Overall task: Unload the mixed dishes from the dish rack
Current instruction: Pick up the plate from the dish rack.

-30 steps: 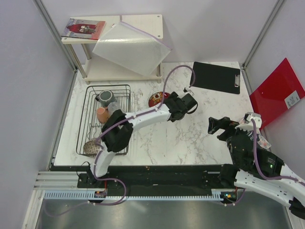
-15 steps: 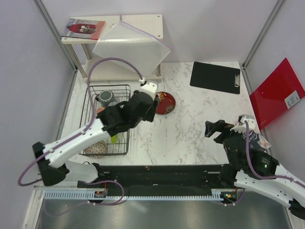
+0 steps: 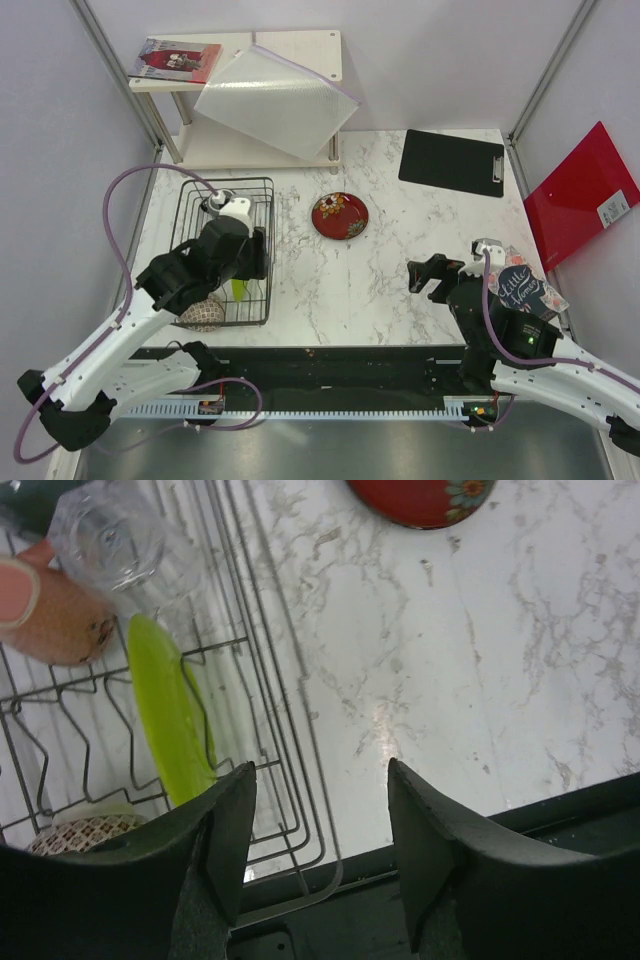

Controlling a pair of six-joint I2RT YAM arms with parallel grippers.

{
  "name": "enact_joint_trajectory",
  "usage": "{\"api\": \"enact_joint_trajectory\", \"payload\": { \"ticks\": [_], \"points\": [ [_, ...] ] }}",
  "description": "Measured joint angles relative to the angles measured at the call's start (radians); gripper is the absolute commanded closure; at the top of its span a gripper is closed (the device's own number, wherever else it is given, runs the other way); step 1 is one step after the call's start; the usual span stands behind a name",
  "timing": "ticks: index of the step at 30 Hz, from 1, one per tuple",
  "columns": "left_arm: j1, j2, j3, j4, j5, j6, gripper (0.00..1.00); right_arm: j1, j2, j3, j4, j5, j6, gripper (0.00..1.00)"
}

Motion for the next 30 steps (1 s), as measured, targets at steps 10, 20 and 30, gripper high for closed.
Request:
{"api": "enact_joint_trajectory", "payload": {
  "ticks": [10, 20, 30],
  "points": [
    [0.234, -0.049, -0.175, -0.019, 0.154, -0.016, 0.36, 0.0, 0.06, -0.003, 0.073, -0.05, 0.0, 0.02],
    [0.269, -0.051, -0.198, 0.002, 0.156, -0.031, 0.35, 0.0, 0.051, -0.02, 0.08, -0.064, 0.0, 0.02],
    [0.277, -0.069, -0.135, -0.039, 0.083, -0.032, 0.33, 0.0, 0.099, -0.028, 0.123, -0.086, -0.003, 0.02]
  ]
}}
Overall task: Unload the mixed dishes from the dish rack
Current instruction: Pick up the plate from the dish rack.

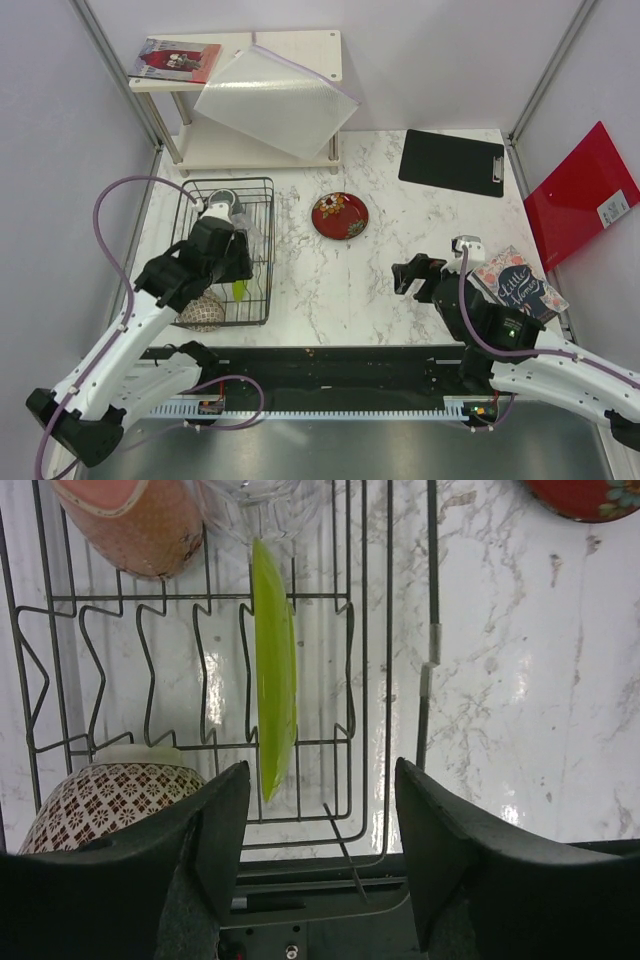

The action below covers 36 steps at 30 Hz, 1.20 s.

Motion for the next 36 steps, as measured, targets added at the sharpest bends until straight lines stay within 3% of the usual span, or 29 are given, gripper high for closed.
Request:
{"api": "enact_joint_trajectory", "payload": {
  "ticks": [6, 13, 22, 27, 36],
  "points": [
    [0.04, 0.132, -0.007, 0.002, -0.01, 0.001, 0.33, 0.0, -0.014, 0.0, 0.003, -0.005, -0.002, 0.02],
    [0.115, 0.16, -0.057, 0.042, 0.007, 0.002, 0.34, 0.0, -0.061, -0.005, 0.002, -0.002, -0.002, 0.02],
    [0.18, 0.158, -0.116, 0.122, 0.133, 0.022, 0.52, 0.0, -0.028, -0.012, -0.004, 0.0, -0.002, 0.02],
    [0.189, 0.138, -0.123, 0.146, 0.181, 0.037, 0.7, 0.0, -0.022, -0.012, -0.003, 0.0, -0.003, 0.02],
    [0.2, 0.122, -0.134, 0.154, 0.207, 0.056, 0.84, 0.0, -0.01, -0.012, -0.003, -0.001, -0.003, 0.02]
  ]
}}
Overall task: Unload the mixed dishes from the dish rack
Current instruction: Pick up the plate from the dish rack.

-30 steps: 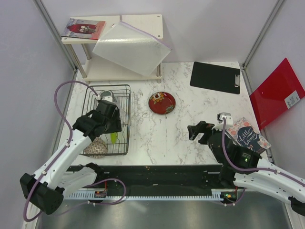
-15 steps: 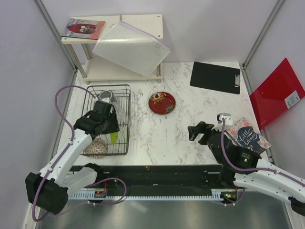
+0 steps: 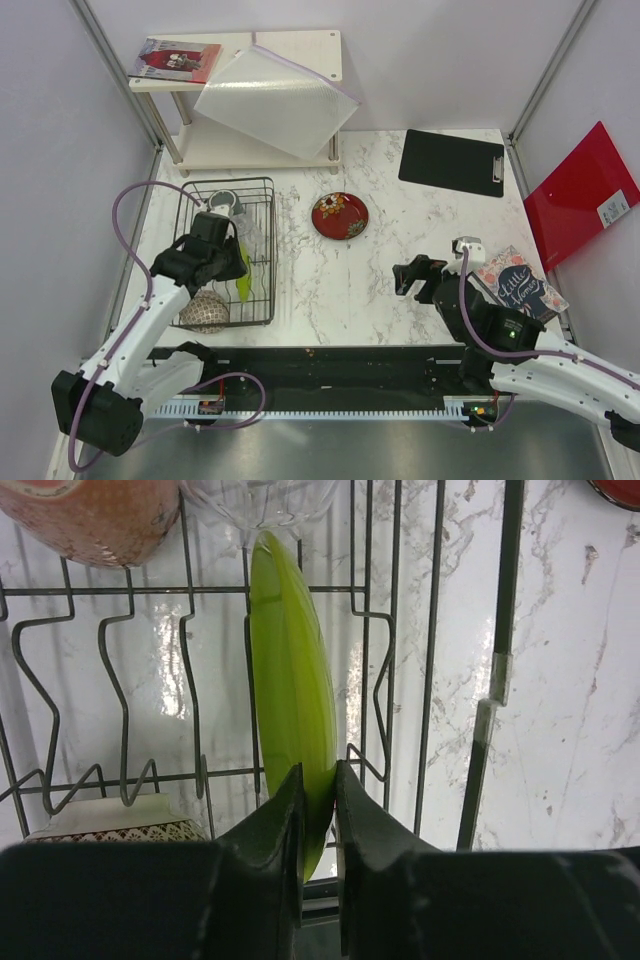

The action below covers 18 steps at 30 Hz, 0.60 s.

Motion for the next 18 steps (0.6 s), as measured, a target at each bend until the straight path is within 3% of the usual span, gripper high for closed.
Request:
{"api": "enact_joint_trajectory", "payload": {
  "ticks": [8, 18],
  "points": [
    [0.0, -0.025, 0.002, 0.005, 0.031, 0.005, 0.98, 0.0, 0.034, 0.0, 0.003, -0.004, -0.007, 0.02],
    [0.017, -0.073, 0.069, -0.055, 0.044, 0.031, 0.98, 0.0, 0.055, 0.0, 0.021, -0.018, -0.008, 0.02]
  ]
}}
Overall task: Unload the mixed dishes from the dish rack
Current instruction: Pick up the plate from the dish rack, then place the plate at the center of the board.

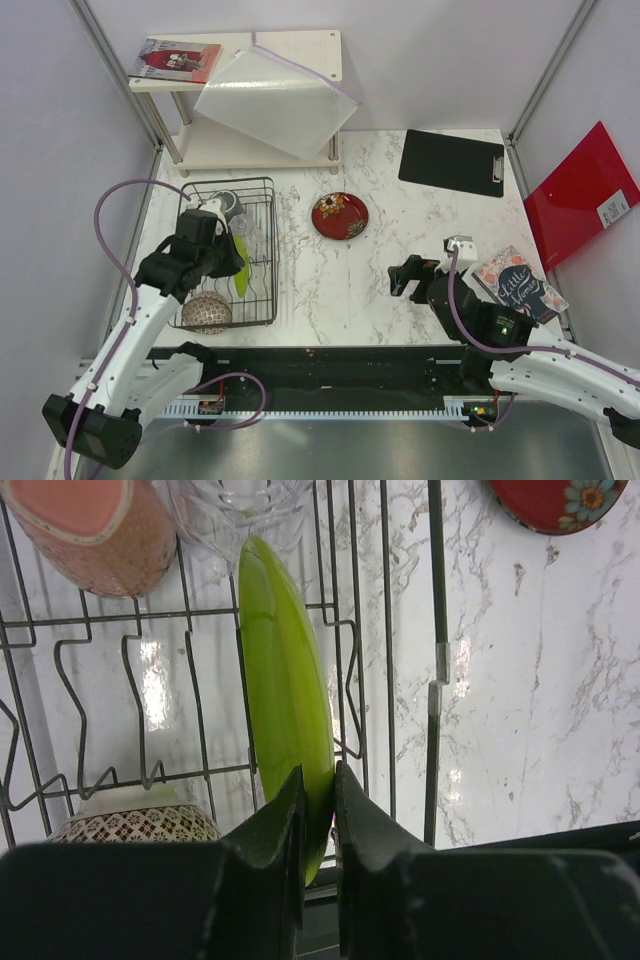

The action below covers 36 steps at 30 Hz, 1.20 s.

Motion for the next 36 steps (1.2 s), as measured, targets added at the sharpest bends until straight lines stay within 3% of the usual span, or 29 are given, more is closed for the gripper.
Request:
{"api": "enact_joint_trajectory", "payload": {
  "ticks": [11, 19, 23, 28, 36],
  "points": [
    [0.027, -0.068, 0.204, -0.085, -0.021, 0.004, 0.98, 0.0, 0.002, 0.0, 0.002, -0.009, -0.016, 0.02],
    [0.02, -0.029, 0.396, -0.067, 0.019, 0.004, 0.98, 0.0, -0.028, 0.001, 0.002, 0.0, -0.037, 0.02],
    [-0.129, 0.056, 0.438, -0.035, -0.034, 0.004, 0.98, 0.0, -0.109, 0.002, -0.001, 0.027, -0.048, 0.02],
    [-0.457, 0.291, 0.554, -0.015, -0.23, 0.029, 0.98, 0.0, -0.186, 0.03, -0.035, 0.072, -0.053, 0.02],
    [-0.602, 0.708, 0.74, 0.046, -0.496, 0.162, 0.98, 0.0, -0.235, 0.049, -0.133, 0.12, -0.046, 0.02]
  ]
}}
